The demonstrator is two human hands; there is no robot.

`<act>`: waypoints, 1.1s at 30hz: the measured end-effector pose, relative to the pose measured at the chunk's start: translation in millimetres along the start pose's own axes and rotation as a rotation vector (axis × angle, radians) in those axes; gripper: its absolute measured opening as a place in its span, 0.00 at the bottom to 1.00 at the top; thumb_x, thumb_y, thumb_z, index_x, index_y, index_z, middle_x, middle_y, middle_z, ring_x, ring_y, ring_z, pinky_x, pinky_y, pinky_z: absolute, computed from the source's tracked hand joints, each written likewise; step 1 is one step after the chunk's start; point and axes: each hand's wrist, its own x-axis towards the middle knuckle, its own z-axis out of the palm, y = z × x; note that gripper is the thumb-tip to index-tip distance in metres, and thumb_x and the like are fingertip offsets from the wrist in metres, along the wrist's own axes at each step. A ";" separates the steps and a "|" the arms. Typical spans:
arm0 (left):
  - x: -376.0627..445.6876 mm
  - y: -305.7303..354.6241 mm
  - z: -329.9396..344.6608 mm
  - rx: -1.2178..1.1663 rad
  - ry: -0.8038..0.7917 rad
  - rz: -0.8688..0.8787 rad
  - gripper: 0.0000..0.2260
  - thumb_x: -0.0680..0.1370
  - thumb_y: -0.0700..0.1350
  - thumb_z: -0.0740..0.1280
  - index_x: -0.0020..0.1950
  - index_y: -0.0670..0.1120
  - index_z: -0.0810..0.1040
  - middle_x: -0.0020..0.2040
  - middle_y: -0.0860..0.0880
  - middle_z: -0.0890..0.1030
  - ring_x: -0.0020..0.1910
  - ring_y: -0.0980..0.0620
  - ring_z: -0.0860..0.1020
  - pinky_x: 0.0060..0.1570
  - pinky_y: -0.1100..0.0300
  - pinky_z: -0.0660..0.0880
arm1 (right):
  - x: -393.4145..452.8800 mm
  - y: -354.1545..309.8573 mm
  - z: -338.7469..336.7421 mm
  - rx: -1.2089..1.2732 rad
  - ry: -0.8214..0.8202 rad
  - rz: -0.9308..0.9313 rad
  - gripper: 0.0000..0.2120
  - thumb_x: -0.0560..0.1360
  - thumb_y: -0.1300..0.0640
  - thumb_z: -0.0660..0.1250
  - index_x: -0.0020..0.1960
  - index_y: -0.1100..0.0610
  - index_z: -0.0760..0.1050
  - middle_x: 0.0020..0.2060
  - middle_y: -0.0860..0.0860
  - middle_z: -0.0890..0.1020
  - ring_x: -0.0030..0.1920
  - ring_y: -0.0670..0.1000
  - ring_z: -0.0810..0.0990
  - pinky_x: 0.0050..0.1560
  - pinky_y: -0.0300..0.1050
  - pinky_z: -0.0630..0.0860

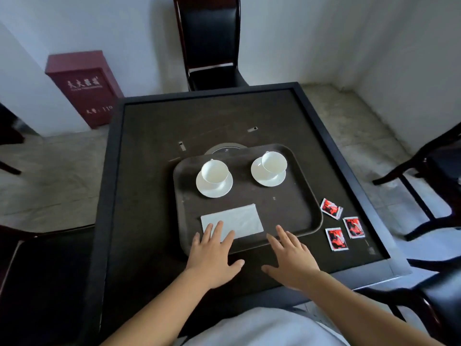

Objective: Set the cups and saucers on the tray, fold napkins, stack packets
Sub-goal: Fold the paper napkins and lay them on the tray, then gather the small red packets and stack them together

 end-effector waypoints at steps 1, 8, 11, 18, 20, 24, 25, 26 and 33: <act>2.6 4.1 -0.7 0.009 0.003 0.024 0.37 0.73 0.72 0.48 0.78 0.56 0.49 0.81 0.46 0.45 0.78 0.42 0.42 0.73 0.38 0.48 | -4.7 4.0 0.1 0.015 0.004 0.026 0.40 0.73 0.32 0.61 0.77 0.45 0.49 0.79 0.50 0.42 0.78 0.57 0.47 0.72 0.58 0.59; 21.1 44.0 -4.0 0.025 0.011 0.149 0.35 0.74 0.68 0.52 0.78 0.55 0.51 0.80 0.46 0.48 0.78 0.43 0.47 0.72 0.39 0.50 | -31.7 46.0 -0.4 0.112 0.037 0.155 0.33 0.76 0.39 0.63 0.76 0.47 0.56 0.79 0.49 0.51 0.75 0.56 0.59 0.68 0.55 0.68; 31.0 71.2 -3.5 0.023 0.014 0.155 0.35 0.74 0.68 0.53 0.77 0.54 0.52 0.80 0.46 0.50 0.78 0.43 0.49 0.72 0.40 0.52 | -37.0 74.4 -2.8 0.121 0.026 0.164 0.32 0.76 0.41 0.63 0.76 0.48 0.57 0.78 0.50 0.53 0.75 0.56 0.58 0.69 0.55 0.67; 62.3 155.6 -4.4 0.006 0.021 0.125 0.35 0.74 0.67 0.55 0.77 0.53 0.55 0.79 0.46 0.54 0.77 0.43 0.53 0.71 0.42 0.57 | -38.4 157.3 -10.7 0.114 0.019 0.123 0.30 0.75 0.41 0.64 0.73 0.49 0.61 0.75 0.50 0.62 0.70 0.56 0.65 0.62 0.53 0.72; 72.5 177.9 -2.0 -0.003 0.024 0.117 0.34 0.74 0.67 0.56 0.77 0.54 0.55 0.79 0.46 0.54 0.77 0.43 0.53 0.71 0.42 0.57 | -36.1 182.3 -11.7 0.107 0.013 0.099 0.28 0.75 0.41 0.64 0.72 0.49 0.63 0.73 0.49 0.63 0.69 0.56 0.66 0.60 0.54 0.73; 93.2 218.1 5.1 -0.024 0.023 0.091 0.34 0.74 0.66 0.56 0.76 0.53 0.57 0.79 0.46 0.56 0.77 0.44 0.53 0.71 0.44 0.57 | -28.1 224.7 -11.3 0.104 -0.010 0.041 0.29 0.75 0.42 0.64 0.72 0.50 0.62 0.73 0.48 0.63 0.69 0.56 0.67 0.59 0.52 0.73; 98.2 227.7 7.4 -0.032 0.020 0.088 0.34 0.74 0.66 0.57 0.77 0.53 0.58 0.79 0.46 0.56 0.77 0.44 0.53 0.71 0.44 0.57 | -26.0 233.0 -11.2 0.107 -0.017 0.025 0.29 0.75 0.42 0.64 0.72 0.50 0.63 0.73 0.48 0.64 0.69 0.55 0.67 0.59 0.52 0.73; 102.6 237.0 9.6 -0.039 0.017 0.091 0.33 0.74 0.65 0.57 0.76 0.53 0.58 0.78 0.46 0.57 0.76 0.44 0.53 0.71 0.45 0.57 | -24.3 240.4 -10.9 0.107 -0.023 0.007 0.28 0.75 0.42 0.64 0.72 0.49 0.64 0.72 0.48 0.65 0.69 0.55 0.67 0.59 0.51 0.73; 129.6 288.1 13.4 -0.124 0.012 0.155 0.22 0.77 0.55 0.63 0.69 0.50 0.70 0.66 0.50 0.71 0.64 0.46 0.70 0.59 0.50 0.70 | -13.3 268.1 -7.4 0.115 -0.105 -0.111 0.21 0.74 0.44 0.64 0.64 0.50 0.70 0.59 0.51 0.74 0.62 0.55 0.72 0.53 0.50 0.74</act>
